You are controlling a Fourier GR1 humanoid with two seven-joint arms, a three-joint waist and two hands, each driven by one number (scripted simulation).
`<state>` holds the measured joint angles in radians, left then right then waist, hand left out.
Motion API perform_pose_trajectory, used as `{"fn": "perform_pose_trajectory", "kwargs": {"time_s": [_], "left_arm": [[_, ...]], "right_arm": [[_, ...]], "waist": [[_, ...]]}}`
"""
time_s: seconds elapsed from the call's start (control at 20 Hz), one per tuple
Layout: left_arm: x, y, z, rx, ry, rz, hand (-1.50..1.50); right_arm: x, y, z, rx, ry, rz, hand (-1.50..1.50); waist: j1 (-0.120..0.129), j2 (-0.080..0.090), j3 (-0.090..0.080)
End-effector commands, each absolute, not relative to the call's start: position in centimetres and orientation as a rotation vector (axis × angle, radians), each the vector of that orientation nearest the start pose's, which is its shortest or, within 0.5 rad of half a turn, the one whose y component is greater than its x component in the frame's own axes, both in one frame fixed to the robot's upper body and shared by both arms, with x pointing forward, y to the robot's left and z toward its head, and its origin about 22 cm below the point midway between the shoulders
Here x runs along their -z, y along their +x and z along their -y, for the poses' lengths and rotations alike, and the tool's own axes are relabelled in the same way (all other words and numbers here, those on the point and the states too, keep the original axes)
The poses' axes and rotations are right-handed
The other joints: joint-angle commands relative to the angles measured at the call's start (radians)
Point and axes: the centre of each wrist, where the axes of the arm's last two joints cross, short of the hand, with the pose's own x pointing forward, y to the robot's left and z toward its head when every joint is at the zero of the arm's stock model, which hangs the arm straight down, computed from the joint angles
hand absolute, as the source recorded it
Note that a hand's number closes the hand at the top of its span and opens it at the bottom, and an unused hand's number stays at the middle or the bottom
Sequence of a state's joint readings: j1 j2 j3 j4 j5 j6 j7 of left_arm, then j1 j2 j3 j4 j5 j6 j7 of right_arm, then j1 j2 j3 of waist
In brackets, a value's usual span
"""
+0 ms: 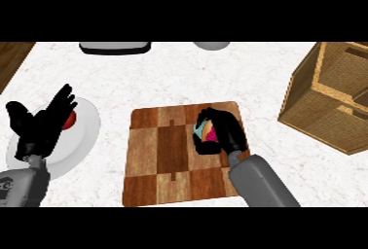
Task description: Pick the cupcake from the cutting board and place it in the basket
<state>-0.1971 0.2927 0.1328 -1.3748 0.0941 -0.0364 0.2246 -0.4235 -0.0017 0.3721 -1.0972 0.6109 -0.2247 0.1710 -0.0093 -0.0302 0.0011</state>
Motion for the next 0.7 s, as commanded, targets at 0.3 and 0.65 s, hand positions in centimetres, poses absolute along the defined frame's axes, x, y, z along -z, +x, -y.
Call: {"fn": "perform_pose_trajectory", "kwargs": {"time_s": [0.3,0.65], "left_arm": [[-2.5,28.4,-31.9,0.054,0.215,1.338,0.00],[-2.3,27.8,-32.5,0.030,0.202,1.364,0.00]], "right_arm": [[-9.3,24.2,3.8,-0.404,-0.529,1.717,1.50],[-17.0,20.8,3.7,-0.340,-0.782,1.672,1.50]], "waist": [[-0.022,0.001,-0.005],[-0.016,0.011,-0.004]]}}
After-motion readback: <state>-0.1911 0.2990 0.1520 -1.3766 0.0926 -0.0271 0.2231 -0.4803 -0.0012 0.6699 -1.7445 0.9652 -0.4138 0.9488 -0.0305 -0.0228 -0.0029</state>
